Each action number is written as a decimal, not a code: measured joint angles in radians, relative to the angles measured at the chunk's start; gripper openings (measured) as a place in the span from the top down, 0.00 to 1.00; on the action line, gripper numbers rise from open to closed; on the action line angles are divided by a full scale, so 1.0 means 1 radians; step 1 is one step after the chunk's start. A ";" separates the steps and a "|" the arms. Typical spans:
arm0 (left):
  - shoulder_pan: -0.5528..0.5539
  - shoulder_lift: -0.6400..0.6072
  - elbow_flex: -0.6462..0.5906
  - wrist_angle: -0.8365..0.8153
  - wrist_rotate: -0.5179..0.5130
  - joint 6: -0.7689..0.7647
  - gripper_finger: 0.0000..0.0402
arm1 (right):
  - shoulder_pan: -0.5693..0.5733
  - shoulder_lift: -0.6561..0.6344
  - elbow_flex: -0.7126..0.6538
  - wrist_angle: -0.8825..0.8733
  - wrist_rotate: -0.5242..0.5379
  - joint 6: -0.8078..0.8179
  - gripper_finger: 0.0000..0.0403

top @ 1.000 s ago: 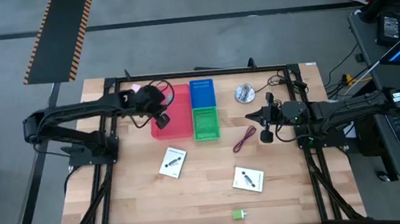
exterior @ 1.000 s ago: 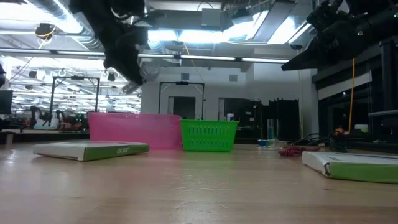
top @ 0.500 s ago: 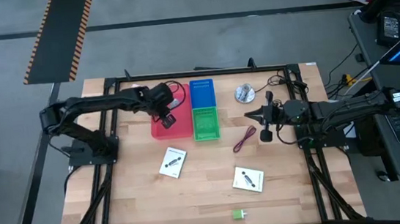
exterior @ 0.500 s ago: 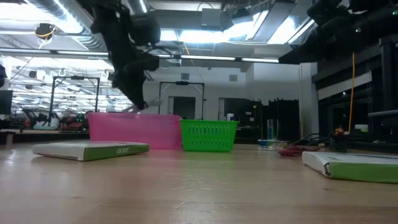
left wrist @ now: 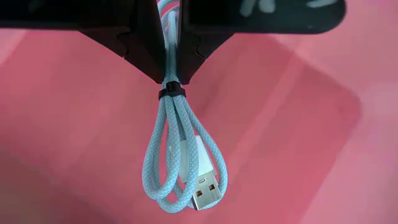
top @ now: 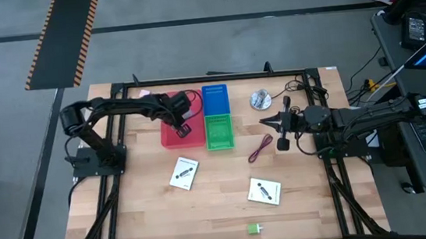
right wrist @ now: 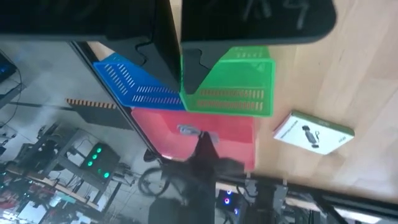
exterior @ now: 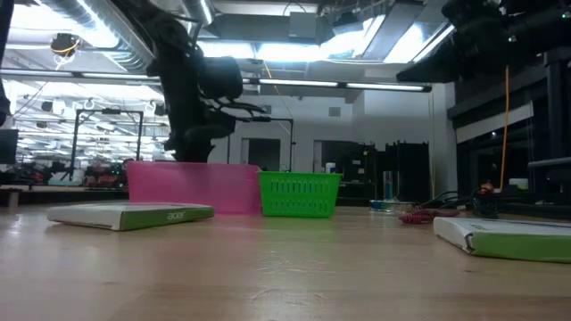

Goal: Pick and place items into bin
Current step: Put the light blue charger cable into the red bin

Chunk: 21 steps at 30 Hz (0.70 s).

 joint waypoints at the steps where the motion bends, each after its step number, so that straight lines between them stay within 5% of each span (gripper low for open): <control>1: 0.000 0.006 0.000 0.004 0.000 0.009 0.95 | 0.000 0.000 0.000 0.005 0.000 0.000 1.00; 21: -0.001 0.024 0.000 0.040 0.001 0.066 0.83 | 0.000 0.000 0.000 0.056 0.000 0.000 1.00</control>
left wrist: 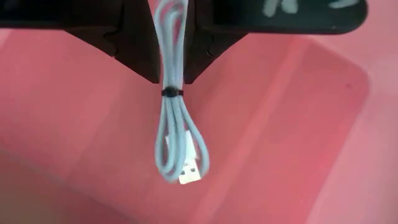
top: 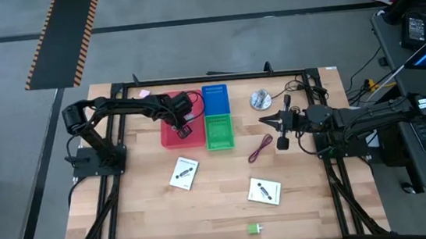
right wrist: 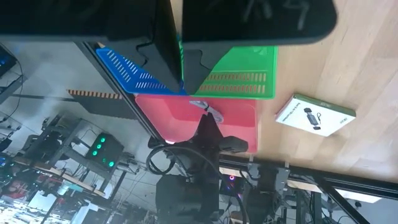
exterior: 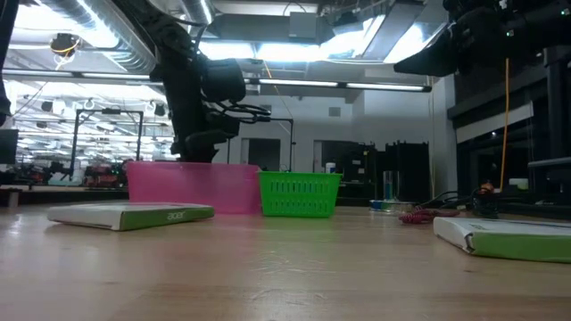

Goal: Pick and place items into bin
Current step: Put the light blue charger cable into the red bin, then put the pink charger adapter into the blue bin

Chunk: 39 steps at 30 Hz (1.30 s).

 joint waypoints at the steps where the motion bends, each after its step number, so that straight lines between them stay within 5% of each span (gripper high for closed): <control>1: 0.000 0.000 0.000 0.000 0.000 0.000 0.83 | 0.000 0.000 0.000 0.000 0.000 0.000 1.00; 12: 0.000 -0.003 0.008 -0.014 -0.002 0.053 0.77 | 0.000 0.000 0.000 0.002 0.000 0.000 1.00; 28: -0.017 -0.012 0.263 -0.339 -0.026 0.191 0.77 | 0.000 0.000 0.000 0.014 0.000 -0.049 1.00; 39: -0.003 -0.197 0.239 -0.352 -0.079 0.269 0.77 | 0.000 0.000 0.000 -0.035 0.000 -0.033 1.00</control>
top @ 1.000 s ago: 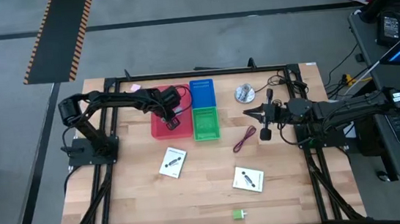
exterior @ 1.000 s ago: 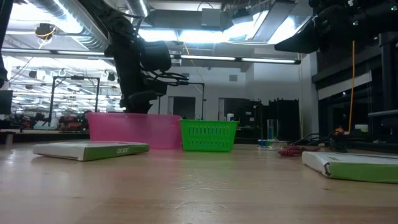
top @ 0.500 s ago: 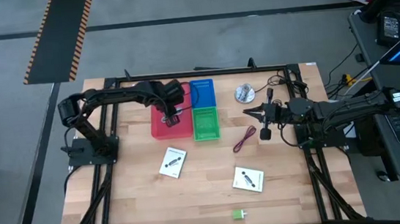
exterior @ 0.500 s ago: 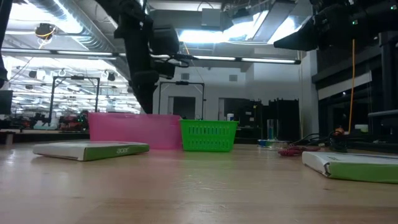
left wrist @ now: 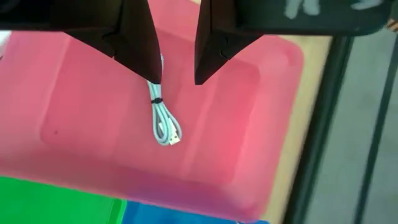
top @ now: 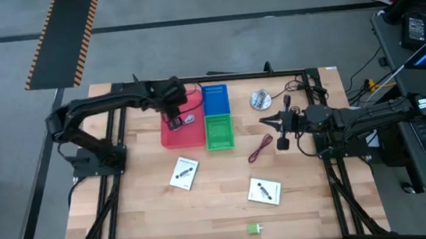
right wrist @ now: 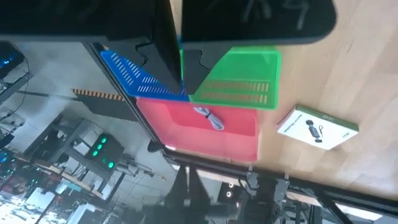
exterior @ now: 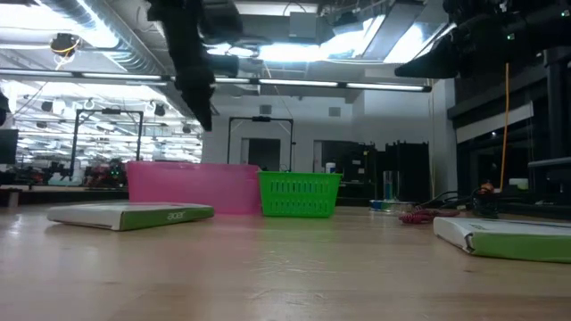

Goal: Pick and place items into bin
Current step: Put the pink charger adapter into the blue bin

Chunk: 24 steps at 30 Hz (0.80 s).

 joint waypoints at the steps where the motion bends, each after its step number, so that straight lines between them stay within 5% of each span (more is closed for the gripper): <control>1: 0.005 -0.022 -0.019 0.009 0.000 0.000 0.77 | 0.000 0.000 0.000 -0.009 0.000 0.017 1.00; 12: 0.059 -0.256 -0.209 0.029 -0.152 -0.144 0.74 | 0.000 0.000 0.000 -0.036 0.000 0.064 1.00; 24: 0.059 -0.289 -0.212 -0.027 -0.243 -0.193 0.49 | 0.000 -0.001 0.000 0.011 0.000 0.019 1.00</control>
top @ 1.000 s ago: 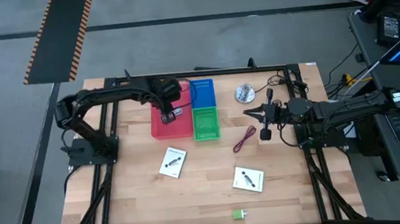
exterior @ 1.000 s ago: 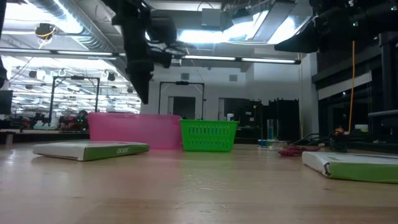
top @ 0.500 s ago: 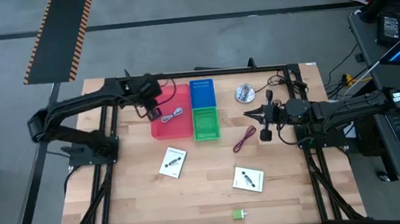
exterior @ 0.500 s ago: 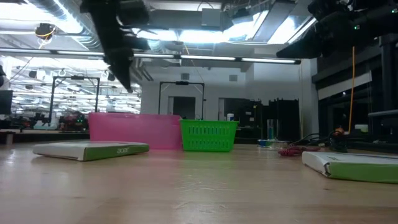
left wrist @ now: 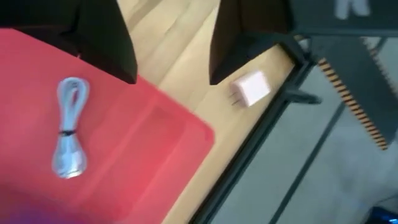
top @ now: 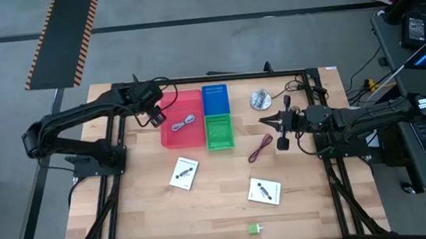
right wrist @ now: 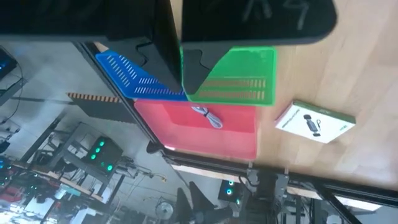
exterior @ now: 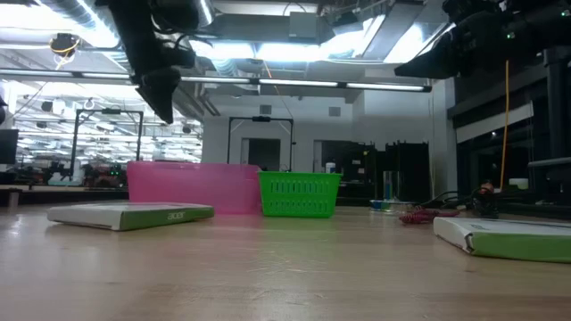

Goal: Pick and place items into bin
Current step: Put the pink charger adapter into the blue bin

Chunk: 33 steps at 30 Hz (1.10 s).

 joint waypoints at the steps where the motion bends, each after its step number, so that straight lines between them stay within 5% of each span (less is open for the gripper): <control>1: 0.000 0.003 0.000 -0.010 -0.018 -0.002 0.47 | 0.000 0.000 0.000 0.000 0.000 -0.007 1.00; 15: 0.003 0.041 0.000 -0.045 -0.209 0.105 0.36 | 0.000 0.000 0.000 0.004 0.000 -0.036 1.00; 33: 0.317 0.041 0.000 0.033 0.092 -0.002 0.36 | 0.000 0.001 0.000 0.072 0.000 -0.073 1.00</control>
